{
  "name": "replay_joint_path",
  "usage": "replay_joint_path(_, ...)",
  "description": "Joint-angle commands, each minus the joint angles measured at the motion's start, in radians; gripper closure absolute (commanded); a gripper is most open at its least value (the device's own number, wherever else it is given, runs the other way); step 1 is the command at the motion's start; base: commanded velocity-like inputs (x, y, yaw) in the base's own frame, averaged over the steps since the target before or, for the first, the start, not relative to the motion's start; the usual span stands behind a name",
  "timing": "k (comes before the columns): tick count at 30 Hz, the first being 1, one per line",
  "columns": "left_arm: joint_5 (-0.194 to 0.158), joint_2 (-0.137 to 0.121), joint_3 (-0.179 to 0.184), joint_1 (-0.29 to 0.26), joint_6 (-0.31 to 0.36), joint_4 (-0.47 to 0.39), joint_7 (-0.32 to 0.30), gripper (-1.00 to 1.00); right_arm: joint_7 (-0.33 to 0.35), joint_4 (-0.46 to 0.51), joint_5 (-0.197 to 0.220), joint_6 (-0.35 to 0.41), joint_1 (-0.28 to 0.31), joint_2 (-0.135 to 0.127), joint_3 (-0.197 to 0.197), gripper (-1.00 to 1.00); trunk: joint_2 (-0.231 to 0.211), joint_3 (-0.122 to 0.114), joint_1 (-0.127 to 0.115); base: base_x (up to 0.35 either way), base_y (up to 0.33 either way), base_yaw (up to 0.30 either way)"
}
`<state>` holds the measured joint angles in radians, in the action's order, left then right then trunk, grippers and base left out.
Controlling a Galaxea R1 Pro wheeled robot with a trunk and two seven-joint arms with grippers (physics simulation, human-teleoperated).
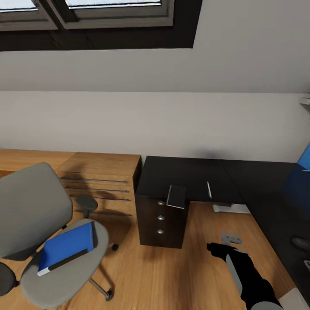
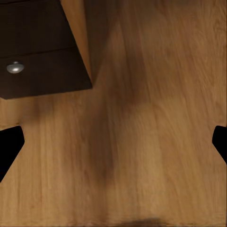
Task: In the bedroom, organize the workspace by keeping the computer under the desk, ensuring the monitor is on the desk, placing the keyboard on the desk next to the monitor, placing the mouse on the desk next to the keyboard, moving the folder from the swivel chair onto the desk next to the mouse, stacking the notebook on top of the folder with the pen on top of the notebook, and positioning the swivel chair next to the desk.
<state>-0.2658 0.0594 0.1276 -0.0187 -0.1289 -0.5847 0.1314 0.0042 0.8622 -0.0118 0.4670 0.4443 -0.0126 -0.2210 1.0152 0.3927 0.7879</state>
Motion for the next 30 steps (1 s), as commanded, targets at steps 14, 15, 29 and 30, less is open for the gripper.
replay_joint_path(14,-0.012,-0.005,0.005,0.0,-0.005,0.023,0.009,-1.0,0.001,-0.181,0.005,-0.126,0.001,0.026,-0.001,-1.0,0.001,0.001,-0.001,-0.161,0.01,0.0)
replay_joint_path(15,-0.012,-0.006,0.004,0.0,-0.005,0.024,0.009,-1.0,0.001,-0.199,0.005,-0.148,0.001,0.03,-0.002,-1.0,0.001,0.001,-0.001,-0.021,0.001,0.0)
replay_joint_path(29,-0.012,-0.03,0.002,0.0,-0.006,0.032,0.016,-1.0,-0.009,-0.556,-0.003,-0.606,0.001,0.07,0.001,-1.0,0.001,0.005,-0.001,-0.006,0.0,0.118)
replay_joint_path(30,-0.012,-0.032,0.0,0.0,-0.006,0.032,0.016,-1.0,-0.009,-0.577,-0.004,-0.633,0.001,0.07,0.001,-1.0,0.001,0.005,-0.001,-0.001,0.0,0.222)
